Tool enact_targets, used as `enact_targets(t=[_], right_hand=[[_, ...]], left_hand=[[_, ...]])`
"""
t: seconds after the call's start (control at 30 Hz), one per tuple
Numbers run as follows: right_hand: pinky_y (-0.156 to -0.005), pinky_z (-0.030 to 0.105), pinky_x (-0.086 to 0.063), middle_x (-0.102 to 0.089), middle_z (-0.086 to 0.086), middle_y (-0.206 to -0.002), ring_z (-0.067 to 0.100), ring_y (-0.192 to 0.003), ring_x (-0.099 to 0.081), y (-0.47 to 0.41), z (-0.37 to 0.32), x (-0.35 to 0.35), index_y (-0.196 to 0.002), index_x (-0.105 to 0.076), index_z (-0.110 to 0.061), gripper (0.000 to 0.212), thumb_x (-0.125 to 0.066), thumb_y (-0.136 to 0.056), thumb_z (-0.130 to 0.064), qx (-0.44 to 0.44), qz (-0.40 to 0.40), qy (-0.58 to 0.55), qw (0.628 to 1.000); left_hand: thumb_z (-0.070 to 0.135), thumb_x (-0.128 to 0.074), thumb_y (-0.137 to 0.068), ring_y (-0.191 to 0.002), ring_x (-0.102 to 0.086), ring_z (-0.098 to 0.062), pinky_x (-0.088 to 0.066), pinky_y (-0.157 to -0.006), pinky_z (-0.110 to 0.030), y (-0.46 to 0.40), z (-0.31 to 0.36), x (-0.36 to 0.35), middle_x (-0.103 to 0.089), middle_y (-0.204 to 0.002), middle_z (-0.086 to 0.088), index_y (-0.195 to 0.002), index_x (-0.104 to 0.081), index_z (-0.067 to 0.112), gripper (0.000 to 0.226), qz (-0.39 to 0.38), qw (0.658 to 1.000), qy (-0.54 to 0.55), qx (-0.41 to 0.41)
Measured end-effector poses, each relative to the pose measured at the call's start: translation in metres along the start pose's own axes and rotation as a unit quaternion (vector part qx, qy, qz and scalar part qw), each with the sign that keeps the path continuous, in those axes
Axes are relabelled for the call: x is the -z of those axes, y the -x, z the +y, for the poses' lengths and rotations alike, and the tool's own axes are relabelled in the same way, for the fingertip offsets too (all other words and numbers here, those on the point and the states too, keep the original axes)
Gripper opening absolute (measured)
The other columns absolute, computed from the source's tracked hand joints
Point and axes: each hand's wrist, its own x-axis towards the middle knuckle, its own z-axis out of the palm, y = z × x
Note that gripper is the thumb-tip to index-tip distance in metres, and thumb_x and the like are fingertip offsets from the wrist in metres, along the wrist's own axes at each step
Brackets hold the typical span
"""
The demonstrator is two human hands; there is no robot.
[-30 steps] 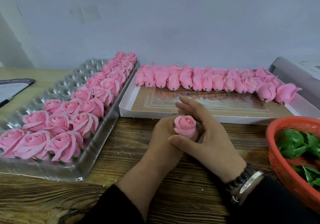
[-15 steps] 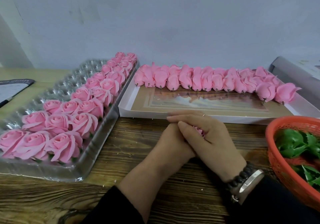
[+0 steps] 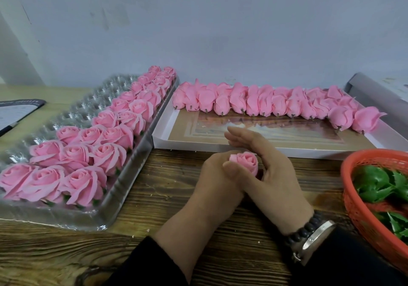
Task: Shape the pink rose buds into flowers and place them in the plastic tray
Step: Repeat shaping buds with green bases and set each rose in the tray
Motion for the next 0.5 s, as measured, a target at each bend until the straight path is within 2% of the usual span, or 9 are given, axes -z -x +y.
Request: enact_targets(t=[0.07,0.13,0.17,0.27,0.37,0.43,0.5], right_hand=[[-0.091,0.015,-0.045,-0.064,-0.022,-0.113,-0.007,-0.108,-0.056,0.001,-0.001,-0.003,-0.110,-0.056,-0.047,0.047,-0.053,-0.068,-0.068,0.001,0.012,0.012,1.000],[-0.086,0.009,-0.043,-0.067,-0.022,-0.104,-0.008,-0.102,-0.058,0.001,0.000,-0.005,-0.104,-0.063,-0.040,0.036,-0.049,-0.076,-0.058,0.010,0.027,0.024,0.999],[-0.084,0.006,-0.041,-0.067,-0.023,-0.101,-0.009,-0.099,-0.059,0.001,0.000,-0.005,-0.100,-0.067,-0.036,0.031,-0.051,-0.079,-0.052,0.016,0.033,0.028,0.999],[-0.087,0.005,-0.038,-0.067,-0.024,-0.101,-0.010,-0.101,-0.058,-0.002,0.003,-0.003,-0.092,-0.072,-0.031,0.021,-0.055,-0.082,-0.036,0.000,0.021,0.034,0.999],[-0.097,0.013,-0.037,-0.066,-0.023,-0.106,-0.008,-0.107,-0.055,-0.004,0.002,-0.001,-0.091,-0.070,-0.036,0.022,-0.050,-0.081,-0.034,-0.018,-0.041,0.046,0.998],[-0.097,0.015,-0.039,-0.068,-0.022,-0.103,-0.007,-0.106,-0.056,-0.004,0.000,-0.001,-0.094,-0.069,-0.038,0.023,-0.050,-0.082,-0.033,-0.016,-0.073,0.051,0.996],[-0.093,0.015,-0.042,-0.069,-0.021,-0.099,-0.007,-0.101,-0.059,-0.003,0.000,0.000,-0.096,-0.069,-0.040,0.025,-0.049,-0.082,-0.035,-0.021,-0.083,0.050,0.995]], left_hand=[[0.001,-0.055,-0.088,-0.081,-0.062,0.002,-0.051,-0.075,-0.015,0.000,0.000,-0.007,-0.064,-0.086,0.002,-0.102,-0.063,0.004,0.016,0.002,1.000,0.011,-0.010],[-0.003,-0.053,-0.089,-0.086,-0.064,-0.007,-0.054,-0.079,-0.024,0.000,0.003,-0.012,-0.066,-0.091,-0.007,-0.101,-0.063,-0.002,0.016,0.004,1.000,0.027,-0.014],[-0.004,-0.053,-0.089,-0.085,-0.064,-0.006,-0.054,-0.076,-0.023,0.000,0.004,-0.014,-0.066,-0.091,-0.008,-0.100,-0.063,-0.003,0.015,0.005,0.999,0.040,-0.010],[-0.010,-0.053,-0.087,-0.078,-0.061,0.008,-0.046,-0.066,-0.007,0.000,0.005,-0.013,-0.062,-0.089,0.000,-0.108,-0.058,-0.005,0.023,-0.011,0.994,0.106,0.012],[-0.003,-0.059,-0.085,-0.086,-0.056,0.015,-0.043,-0.072,-0.003,0.000,0.003,-0.009,-0.059,-0.094,0.013,-0.107,-0.058,0.009,0.025,-0.045,0.998,0.040,-0.002],[0.001,-0.058,-0.086,-0.087,-0.056,0.012,-0.044,-0.075,-0.005,0.000,0.003,-0.005,-0.058,-0.091,0.014,-0.102,-0.061,0.012,0.020,-0.061,0.998,-0.015,-0.015],[0.002,-0.056,-0.086,-0.080,-0.056,0.015,-0.044,-0.067,-0.002,0.001,0.003,-0.003,-0.057,-0.082,0.017,-0.098,-0.064,0.013,0.018,-0.069,0.997,-0.029,-0.003]])
